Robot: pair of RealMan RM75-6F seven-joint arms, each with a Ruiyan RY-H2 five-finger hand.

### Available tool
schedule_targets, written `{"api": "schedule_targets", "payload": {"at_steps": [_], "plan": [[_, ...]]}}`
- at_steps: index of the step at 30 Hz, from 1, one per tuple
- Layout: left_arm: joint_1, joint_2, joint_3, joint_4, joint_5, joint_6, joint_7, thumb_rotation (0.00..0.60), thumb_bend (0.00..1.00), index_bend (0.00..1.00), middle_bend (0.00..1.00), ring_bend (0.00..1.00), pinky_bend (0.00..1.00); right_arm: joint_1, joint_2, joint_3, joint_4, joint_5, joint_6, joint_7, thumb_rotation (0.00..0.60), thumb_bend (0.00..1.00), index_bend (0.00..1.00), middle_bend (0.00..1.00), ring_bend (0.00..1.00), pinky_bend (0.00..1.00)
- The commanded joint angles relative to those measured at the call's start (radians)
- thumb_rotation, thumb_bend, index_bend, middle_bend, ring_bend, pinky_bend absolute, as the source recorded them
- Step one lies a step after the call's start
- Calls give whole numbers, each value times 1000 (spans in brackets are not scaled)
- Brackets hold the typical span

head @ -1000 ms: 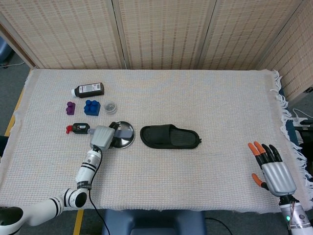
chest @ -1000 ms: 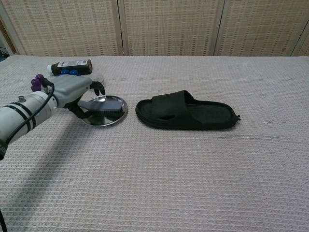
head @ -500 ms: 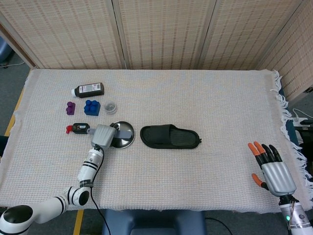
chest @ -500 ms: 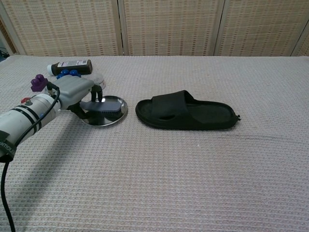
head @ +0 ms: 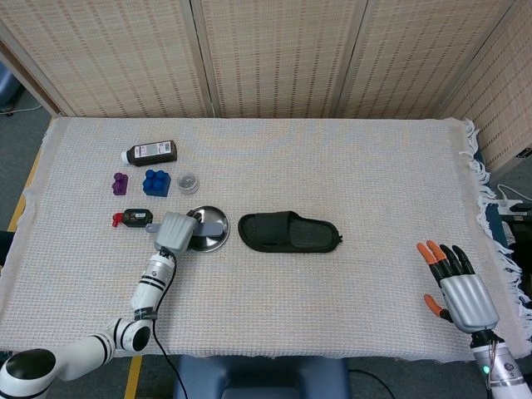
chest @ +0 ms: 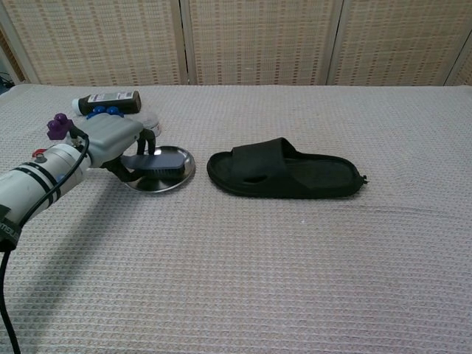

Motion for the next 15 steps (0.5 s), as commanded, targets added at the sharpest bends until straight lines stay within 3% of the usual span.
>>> {"api": "schedule_targets", "payload": {"at_steps": [1, 6, 15], "plan": [[8, 29, -1, -49, 9, 28, 9, 600, 372, 442, 491, 789, 1000, 36, -7, 1, 4, -21, -41, 22, 600, 210, 0, 0, 0, 0], [18, 70, -23, -140, 1, 74, 38, 600, 373, 442, 491, 789, 1000, 149, -19, 36, -1, -56, -153, 17, 600, 250, 0, 0, 0, 0], [25, 119, -47, -308, -40, 122, 129, 600, 372, 442, 491, 789, 1000, 373, -104, 109, 3, 21, -448, -60, 600, 488, 0, 0, 0, 0]]}}
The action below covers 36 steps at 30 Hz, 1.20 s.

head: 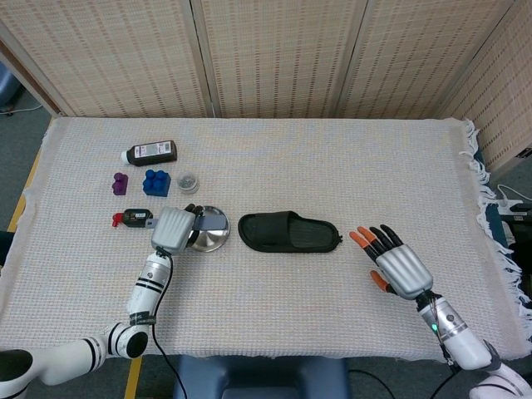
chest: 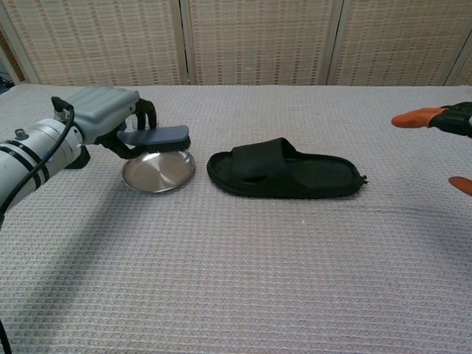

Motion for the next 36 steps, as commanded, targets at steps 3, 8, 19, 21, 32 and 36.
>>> {"api": "schedule_targets", "payload": {"at_steps": [3, 8, 19, 21, 32, 36], "plan": [[-2, 16, -11, -63, -26, 20, 50, 600, 371, 440, 489, 789, 1000, 127, -80, 43, 11, 81, -169, -78, 600, 554, 0, 0, 0, 0], [-8, 15, -16, -89, -42, 25, 72, 600, 370, 438, 486, 789, 1000, 172, -122, 48, 16, 137, -237, -124, 600, 642, 0, 0, 0, 0], [-81, -59, -40, -88, -78, -14, 81, 600, 371, 433, 482, 789, 1000, 279, -225, 27, 86, 389, -380, -353, 600, 650, 0, 0, 0, 0], [-92, -75, -40, -72, -77, -14, 81, 600, 370, 433, 482, 789, 1000, 285, -228, 22, 87, 413, -378, -365, 600, 650, 0, 0, 0, 0], [-153, -194, -40, 36, -66, -26, 54, 600, 372, 426, 476, 789, 1000, 326, -227, -18, 84, 503, -381, -401, 600, 650, 0, 0, 0, 0], [-183, -258, -38, 109, -28, -3, 45, 600, 373, 427, 476, 789, 1000, 336, -227, -32, 79, 513, -373, -404, 600, 650, 0, 0, 0, 0]]}}
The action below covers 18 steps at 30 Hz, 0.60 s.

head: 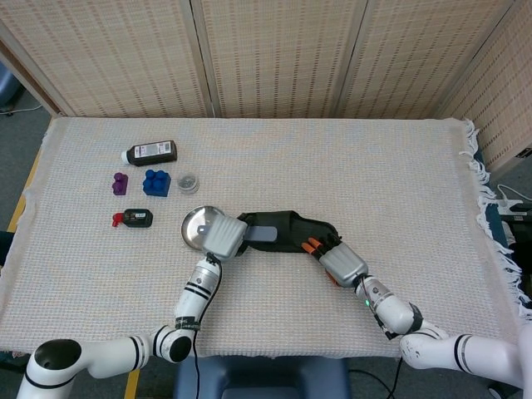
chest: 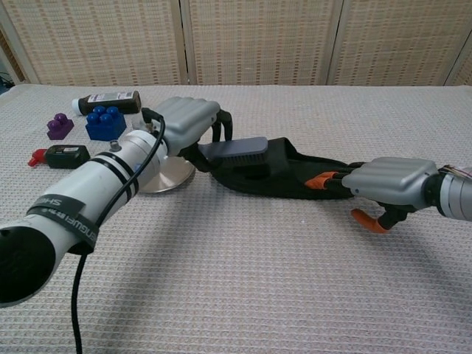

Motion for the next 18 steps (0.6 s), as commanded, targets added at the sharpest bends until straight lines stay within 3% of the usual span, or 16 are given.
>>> {"api": "schedule_targets", "payload": {"at_steps": [1, 9, 18], "plan": [[-29, -57, 2, 72, 35, 19, -10, 600, 373, 427, 476, 789, 1000, 5, 0, -7, -4, 5, 6, 0, 600, 650, 0, 0, 0, 0], [-60, -143, 14, 298, 59, -4, -29, 600, 372, 427, 476, 789, 1000, 17, 8, -27, -4, 14, 19, 9, 600, 650, 0, 0, 0, 0], [-57, -143, 2, 359, 65, -4, -37, 600, 372, 431, 478, 789, 1000, 25, 10, -44, 3, 22, 29, 25, 600, 650, 0, 0, 0, 0]]}}
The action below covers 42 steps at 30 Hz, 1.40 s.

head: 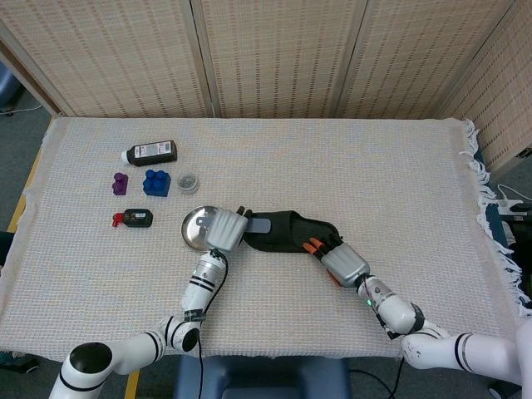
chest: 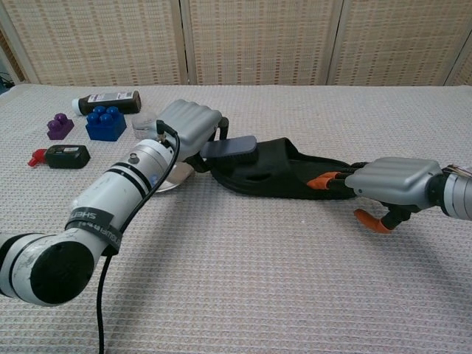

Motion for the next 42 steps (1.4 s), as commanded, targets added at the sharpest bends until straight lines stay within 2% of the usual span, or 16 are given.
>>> {"api": "schedule_targets", "payload": {"at_steps": [1, 9, 15, 21, 34, 42], "plan": [[5, 7, -6, -19, -2, 0, -5, 600, 372, 431, 478, 789, 1000, 2, 0, -2, 2, 2, 4, 5, 600, 650, 0, 0, 0, 0], [-6, 1, 15, -101, 33, 15, 54, 600, 371, 433, 486, 789, 1000, 10, -7, -16, 6, 10, 6, 10, 600, 650, 0, 0, 0, 0], [-48, -45, 8, -63, 44, 14, 149, 600, 373, 432, 485, 789, 1000, 16, -15, -24, 8, 18, 6, 12, 600, 650, 0, 0, 0, 0], [-53, -62, 13, -27, 52, 15, 180, 600, 373, 432, 485, 789, 1000, 18, -13, -28, 13, 19, 9, 23, 600, 650, 0, 0, 0, 0], [-4, -16, 6, 10, 14, -2, 211, 600, 371, 433, 489, 789, 1000, 14, 14, -33, -6, -6, 27, 55, 600, 650, 0, 0, 0, 0], [30, 52, 13, -104, 19, 32, 246, 600, 373, 433, 489, 789, 1000, 7, 31, -25, -14, -15, 43, 84, 600, 650, 0, 0, 0, 0]]}}
